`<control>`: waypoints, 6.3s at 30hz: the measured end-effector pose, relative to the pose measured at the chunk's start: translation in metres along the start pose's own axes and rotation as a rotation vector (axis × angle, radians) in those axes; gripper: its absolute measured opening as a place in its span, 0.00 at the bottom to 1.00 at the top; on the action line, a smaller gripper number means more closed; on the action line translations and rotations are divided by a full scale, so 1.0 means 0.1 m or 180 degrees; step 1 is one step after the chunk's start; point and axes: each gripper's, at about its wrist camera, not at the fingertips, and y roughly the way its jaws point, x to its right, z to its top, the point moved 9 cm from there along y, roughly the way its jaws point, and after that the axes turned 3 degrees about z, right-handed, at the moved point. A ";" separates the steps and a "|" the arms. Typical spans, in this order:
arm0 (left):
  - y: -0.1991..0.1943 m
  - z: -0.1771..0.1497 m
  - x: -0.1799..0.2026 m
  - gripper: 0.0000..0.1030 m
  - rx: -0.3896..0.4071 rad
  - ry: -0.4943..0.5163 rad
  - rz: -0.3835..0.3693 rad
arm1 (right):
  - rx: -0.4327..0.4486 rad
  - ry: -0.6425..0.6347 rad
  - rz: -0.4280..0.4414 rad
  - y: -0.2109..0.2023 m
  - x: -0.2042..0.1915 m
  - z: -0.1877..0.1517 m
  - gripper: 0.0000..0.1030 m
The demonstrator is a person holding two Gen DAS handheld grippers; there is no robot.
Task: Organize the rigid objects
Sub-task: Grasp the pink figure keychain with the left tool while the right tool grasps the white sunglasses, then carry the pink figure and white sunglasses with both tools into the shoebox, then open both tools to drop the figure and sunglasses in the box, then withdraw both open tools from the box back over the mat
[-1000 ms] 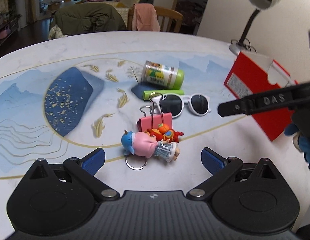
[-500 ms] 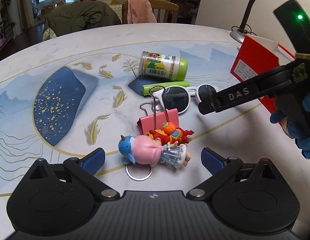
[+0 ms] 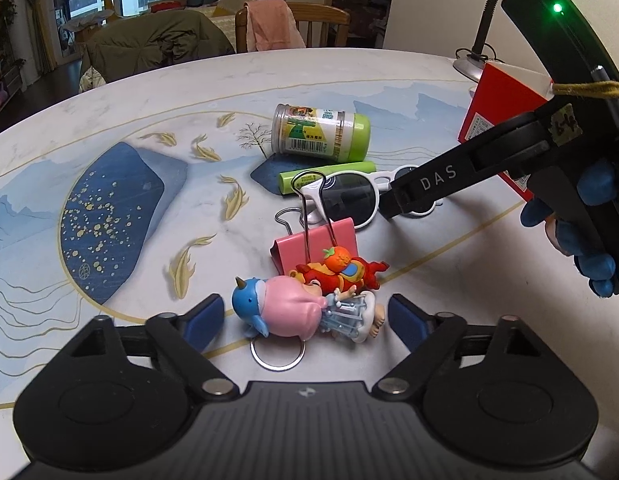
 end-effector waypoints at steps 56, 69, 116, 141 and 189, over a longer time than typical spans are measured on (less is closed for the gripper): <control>-1.10 1.02 1.08 0.75 0.0537 -0.0099 -0.0269 | 0.0766 0.0464 -0.0003 -1.92 0.88 -0.29 0.55; -0.91 1.25 1.90 0.75 0.0513 0.0040 -0.0302 | 0.0824 0.0581 -0.0043 -2.06 1.71 -0.42 0.55; 0.83 1.61 3.32 0.75 -0.0506 0.0354 -0.0254 | -0.0045 0.0351 -0.0298 -0.84 3.24 -0.23 0.55; 1.03 1.53 3.34 0.75 -0.0815 0.0355 -0.0256 | -0.0326 0.0195 -0.0338 -0.73 3.19 -0.27 0.61; -0.86 1.35 2.19 0.75 0.0389 -0.0017 -0.0339 | 0.0919 0.0455 0.0110 -2.26 1.95 -0.41 0.73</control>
